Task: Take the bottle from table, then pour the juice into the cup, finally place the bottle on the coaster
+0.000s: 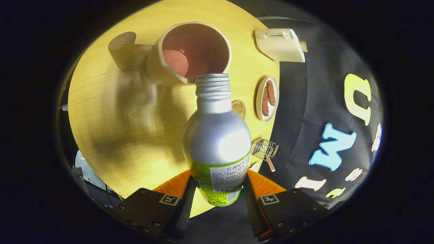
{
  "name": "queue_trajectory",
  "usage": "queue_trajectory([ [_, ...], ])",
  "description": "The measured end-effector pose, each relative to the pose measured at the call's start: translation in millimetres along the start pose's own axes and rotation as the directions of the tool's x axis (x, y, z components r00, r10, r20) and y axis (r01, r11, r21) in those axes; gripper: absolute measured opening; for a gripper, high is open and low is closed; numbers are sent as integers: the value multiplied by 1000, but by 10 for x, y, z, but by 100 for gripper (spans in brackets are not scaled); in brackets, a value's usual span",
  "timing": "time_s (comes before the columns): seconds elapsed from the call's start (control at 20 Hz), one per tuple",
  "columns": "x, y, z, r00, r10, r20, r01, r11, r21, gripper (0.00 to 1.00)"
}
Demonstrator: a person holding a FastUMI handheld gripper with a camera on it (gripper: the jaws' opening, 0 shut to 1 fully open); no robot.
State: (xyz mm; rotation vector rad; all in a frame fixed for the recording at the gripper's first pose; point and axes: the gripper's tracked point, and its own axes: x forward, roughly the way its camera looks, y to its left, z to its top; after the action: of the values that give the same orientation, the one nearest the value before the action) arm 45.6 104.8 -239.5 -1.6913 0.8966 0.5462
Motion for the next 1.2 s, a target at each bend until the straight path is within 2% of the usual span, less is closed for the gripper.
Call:
queue_trajectory([
  [1.2, -192, -81, -68, 987, 41, -152, -62, 989, -136, 71],
])
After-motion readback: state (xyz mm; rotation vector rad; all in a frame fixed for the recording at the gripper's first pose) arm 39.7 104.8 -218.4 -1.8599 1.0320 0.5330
